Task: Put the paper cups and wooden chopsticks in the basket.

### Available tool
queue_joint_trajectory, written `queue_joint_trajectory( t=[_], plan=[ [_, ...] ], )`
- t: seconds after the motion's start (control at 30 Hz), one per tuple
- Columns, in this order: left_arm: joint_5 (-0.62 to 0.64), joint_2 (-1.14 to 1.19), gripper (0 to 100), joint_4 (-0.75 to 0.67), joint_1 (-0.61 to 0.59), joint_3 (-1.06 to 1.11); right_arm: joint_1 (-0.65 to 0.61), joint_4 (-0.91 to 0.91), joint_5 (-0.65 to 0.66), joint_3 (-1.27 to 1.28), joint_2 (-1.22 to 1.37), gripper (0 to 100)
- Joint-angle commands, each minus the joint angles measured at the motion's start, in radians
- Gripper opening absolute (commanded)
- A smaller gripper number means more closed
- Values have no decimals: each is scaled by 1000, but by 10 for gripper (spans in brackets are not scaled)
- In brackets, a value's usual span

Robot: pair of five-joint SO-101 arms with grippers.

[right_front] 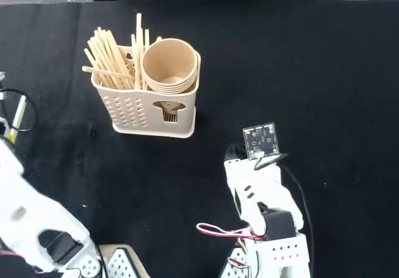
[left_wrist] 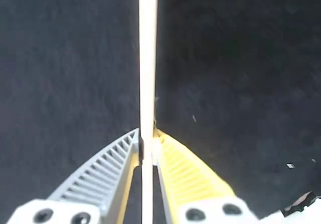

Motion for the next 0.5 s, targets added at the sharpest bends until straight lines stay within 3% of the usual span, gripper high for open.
queue_joint_trajectory(
  t=[0.0, 0.1, 0.2, 0.33, 0.47],
  plan=[
    [8, -442, 29, -150, -5, 366, 11, 5, 6, -1, -4, 14],
    [46, -735, 29, -361, 1, 662, 11, 5, 6, -1, -4, 14],
    [166, -1023, 29, -571, 2, 894, 11, 5, 6, -1, -4, 14],
    [476, -1369, 29, -790, 51, 1109, 11, 5, 6, -1, -4, 14],
    [726, -1657, 29, -865, 206, 1205, 11, 5, 6, -1, -4, 14]
  ],
)
